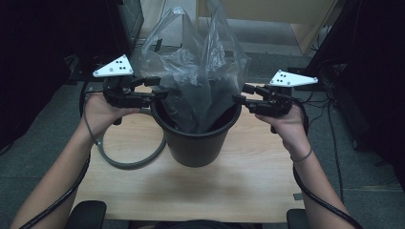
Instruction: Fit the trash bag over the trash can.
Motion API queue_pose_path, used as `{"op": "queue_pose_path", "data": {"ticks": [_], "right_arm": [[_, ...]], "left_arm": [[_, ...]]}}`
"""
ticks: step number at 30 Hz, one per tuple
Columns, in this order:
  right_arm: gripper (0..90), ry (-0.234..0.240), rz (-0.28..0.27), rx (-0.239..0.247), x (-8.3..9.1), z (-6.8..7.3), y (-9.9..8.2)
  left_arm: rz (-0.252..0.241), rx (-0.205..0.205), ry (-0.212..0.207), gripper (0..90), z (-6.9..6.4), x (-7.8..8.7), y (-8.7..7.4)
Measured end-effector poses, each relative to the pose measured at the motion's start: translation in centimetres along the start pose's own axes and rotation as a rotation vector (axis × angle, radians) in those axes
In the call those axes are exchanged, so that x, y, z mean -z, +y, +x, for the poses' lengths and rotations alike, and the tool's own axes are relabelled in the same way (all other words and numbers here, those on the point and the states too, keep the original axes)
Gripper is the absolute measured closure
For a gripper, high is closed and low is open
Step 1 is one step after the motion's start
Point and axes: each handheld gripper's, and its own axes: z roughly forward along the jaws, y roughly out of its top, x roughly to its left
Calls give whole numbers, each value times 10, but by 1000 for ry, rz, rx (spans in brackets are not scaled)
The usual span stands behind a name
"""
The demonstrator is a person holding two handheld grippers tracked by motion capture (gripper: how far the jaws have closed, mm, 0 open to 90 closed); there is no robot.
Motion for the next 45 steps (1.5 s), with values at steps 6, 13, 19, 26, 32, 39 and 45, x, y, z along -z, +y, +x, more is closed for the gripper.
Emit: {"op": "queue_pose_path", "data": {"ticks": [6, 13, 19, 26, 32, 39, 45], "right_arm": [[502, -25, 4, 11, -10, -1, 6], [438, -79, -44, 14, -5, 1, 5], [392, -118, -48, -3, 0, -4, 4], [493, -66, -70, -30, -6, -6, 11], [814, -22, -68, -13, -16, 1, 19], [900, 17, -57, -13, -24, 11, 24], [900, 39, -47, 5, -29, 16, 24]], "left_arm": [[10, -7, -16, 444, -4, -11, 3], [-6, -4, -21, 445, -8, -14, 5], [-2, -16, -35, 445, -12, -21, 12], [7, -28, -62, 444, -19, -31, 17], [9, -19, -86, 444, -28, -33, 19], [35, -32, -42, 573, -30, -37, 22], [41, 0, -20, 787, -25, -42, 25]]}}
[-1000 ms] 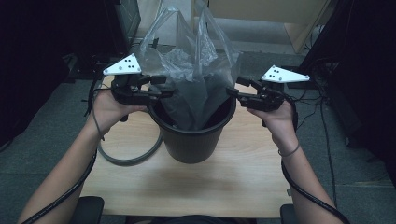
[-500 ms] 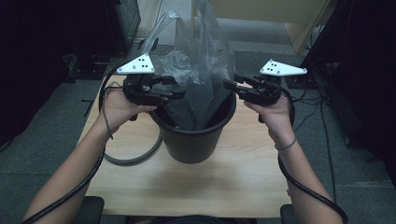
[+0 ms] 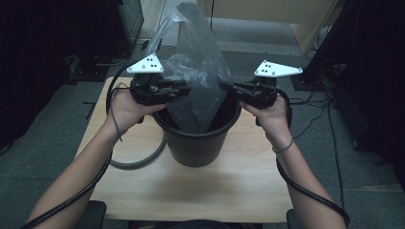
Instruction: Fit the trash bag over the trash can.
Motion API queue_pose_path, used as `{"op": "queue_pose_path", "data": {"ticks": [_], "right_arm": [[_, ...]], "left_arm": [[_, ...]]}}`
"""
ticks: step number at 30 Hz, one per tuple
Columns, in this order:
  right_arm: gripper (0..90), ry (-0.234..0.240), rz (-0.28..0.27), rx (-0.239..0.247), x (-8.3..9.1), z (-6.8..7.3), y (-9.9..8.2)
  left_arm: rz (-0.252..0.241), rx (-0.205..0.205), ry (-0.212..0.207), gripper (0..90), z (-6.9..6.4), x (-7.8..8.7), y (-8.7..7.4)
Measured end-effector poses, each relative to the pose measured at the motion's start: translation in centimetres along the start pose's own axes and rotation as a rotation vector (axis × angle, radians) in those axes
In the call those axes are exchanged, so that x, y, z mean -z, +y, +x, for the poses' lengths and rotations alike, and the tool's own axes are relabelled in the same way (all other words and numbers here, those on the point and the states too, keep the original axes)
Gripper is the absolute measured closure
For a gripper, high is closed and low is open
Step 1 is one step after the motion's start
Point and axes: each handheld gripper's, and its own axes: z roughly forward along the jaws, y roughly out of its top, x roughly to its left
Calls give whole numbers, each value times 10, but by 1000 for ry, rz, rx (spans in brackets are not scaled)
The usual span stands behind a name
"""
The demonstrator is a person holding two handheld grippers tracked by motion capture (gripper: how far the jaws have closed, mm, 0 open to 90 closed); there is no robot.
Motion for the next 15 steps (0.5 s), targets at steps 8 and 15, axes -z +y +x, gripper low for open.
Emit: {"op": "queue_pose_path", "data": {"ticks": [8, 15], "right_arm": [[900, -13, -2, -18, 6, -4, -2], [900, -30, -3, -32, 15, -11, -3]], "left_arm": [[7, 30, 8, 900, 6, 5, 0], [-11, 53, 48, 900, 18, 22, -5]]}}
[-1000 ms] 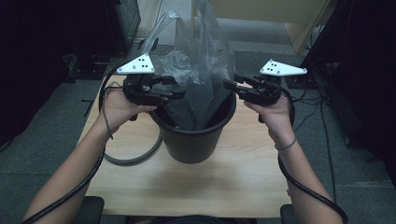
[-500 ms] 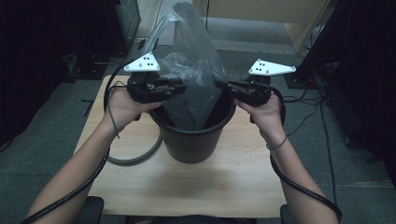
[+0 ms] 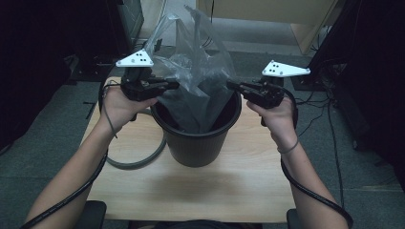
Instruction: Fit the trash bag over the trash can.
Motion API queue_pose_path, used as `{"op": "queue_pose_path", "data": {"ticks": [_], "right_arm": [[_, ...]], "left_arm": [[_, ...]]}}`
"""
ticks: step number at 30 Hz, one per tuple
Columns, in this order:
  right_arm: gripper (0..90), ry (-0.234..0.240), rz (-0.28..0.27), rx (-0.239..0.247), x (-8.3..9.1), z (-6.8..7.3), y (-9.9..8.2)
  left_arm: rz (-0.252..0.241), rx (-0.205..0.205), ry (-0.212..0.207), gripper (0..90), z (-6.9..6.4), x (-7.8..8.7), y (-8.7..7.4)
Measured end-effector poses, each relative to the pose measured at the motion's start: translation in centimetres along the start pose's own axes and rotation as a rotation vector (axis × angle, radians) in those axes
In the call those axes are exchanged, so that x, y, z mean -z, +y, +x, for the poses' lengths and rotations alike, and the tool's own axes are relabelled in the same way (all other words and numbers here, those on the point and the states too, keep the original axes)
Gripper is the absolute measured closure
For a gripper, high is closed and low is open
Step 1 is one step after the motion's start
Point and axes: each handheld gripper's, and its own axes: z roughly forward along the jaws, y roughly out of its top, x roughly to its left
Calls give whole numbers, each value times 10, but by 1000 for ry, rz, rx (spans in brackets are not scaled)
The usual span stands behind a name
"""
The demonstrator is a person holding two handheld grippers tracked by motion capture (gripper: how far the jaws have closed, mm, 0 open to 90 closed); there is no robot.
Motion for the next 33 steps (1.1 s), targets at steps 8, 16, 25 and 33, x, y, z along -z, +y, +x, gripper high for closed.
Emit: {"op": "queue_pose_path", "data": {"ticks": [8, 16, 25, 33], "right_arm": [[900, -50, 5, -14, 19, -15, -3], [900, -65, 21, -19, 28, -21, -7], [900, -88, 40, -15, 39, -26, -13], [900, -63, 65, 6, 52, -16, -20]], "left_arm": [[-30, 59, 61, 900, 26, 29, -11], [-34, 63, 101, 900, 34, 46, -14], [-29, 85, 122, 900, 44, 61, -25], [-34, 111, 63, 900, 39, 67, -38]]}}
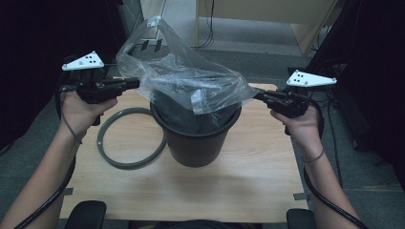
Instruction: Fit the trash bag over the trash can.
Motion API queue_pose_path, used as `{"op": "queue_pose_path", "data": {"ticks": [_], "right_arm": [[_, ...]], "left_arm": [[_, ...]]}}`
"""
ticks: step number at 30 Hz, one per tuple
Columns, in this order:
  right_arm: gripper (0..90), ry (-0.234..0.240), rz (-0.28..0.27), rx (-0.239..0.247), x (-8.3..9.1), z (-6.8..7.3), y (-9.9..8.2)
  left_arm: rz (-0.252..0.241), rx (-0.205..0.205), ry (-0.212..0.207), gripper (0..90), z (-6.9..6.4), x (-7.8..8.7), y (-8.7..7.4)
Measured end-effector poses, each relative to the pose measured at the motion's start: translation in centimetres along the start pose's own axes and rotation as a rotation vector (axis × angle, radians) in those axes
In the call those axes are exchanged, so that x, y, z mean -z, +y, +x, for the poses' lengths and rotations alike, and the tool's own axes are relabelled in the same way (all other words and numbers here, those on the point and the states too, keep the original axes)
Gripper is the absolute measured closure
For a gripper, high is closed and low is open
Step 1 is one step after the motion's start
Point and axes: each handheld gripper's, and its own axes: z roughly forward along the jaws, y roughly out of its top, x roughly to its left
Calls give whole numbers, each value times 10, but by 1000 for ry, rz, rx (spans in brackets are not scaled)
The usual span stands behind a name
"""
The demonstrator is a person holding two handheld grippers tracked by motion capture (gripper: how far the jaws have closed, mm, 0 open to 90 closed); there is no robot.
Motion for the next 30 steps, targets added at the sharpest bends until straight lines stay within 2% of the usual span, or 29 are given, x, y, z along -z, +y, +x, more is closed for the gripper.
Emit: {"op": "queue_pose_path", "data": {"ticks": [2, 5, 8, 11, 13, 15, 17, 20, 22, 23, 24, 26, 30], "right_arm": [[900, 12, 5, -11, 1, 1, -2], [823, 35, 8, -21, 0, 1, -6], [723, 46, 8, -10, 0, 0, -8], [509, 72, -1, 15, 3, 1, -9], [459, 89, 8, 56, 6, 3, -9], [439, 95, 9, 80, 9, 3, -9], [438, 101, -9, 74, 15, 2, -8], [461, 109, -58, 36, 23, -1, -3], [590, 111, -77, 15, 28, -3, 4], [691, 113, -80, 12, 29, -3, 8], [751, 116, -72, 15, 30, -3, 12], [810, 97, -56, 20, 29, -1, 22], [827, 80, -60, 45, 18, 1, 47]], "left_arm": [[0, 10, -22, 900, -3, -2, -3], [17, -5, -19, 895, -6, -6, -8], [20, 2, -28, 794, -5, -6, -8], [12, -7, -56, 669, -7, -2, -7], [10, -3, -78, 583, -8, 2, -5], [-4, -12, -84, 551, -10, 7, -4], [-19, -25, -85, 529, -12, 13, 0], [-36, -44, -80, 519, -15, 20, 8], [-32, -57, -74, 519, -16, 21, 16], [-31, -64, -72, 521, -16, 20, 19], [-27, -68, -74, 526, -17, 19, 23], [-14, -71, -82, 527, -18, 15, 31], [12, -85, -82, 536, -20, 3, 50]]}}
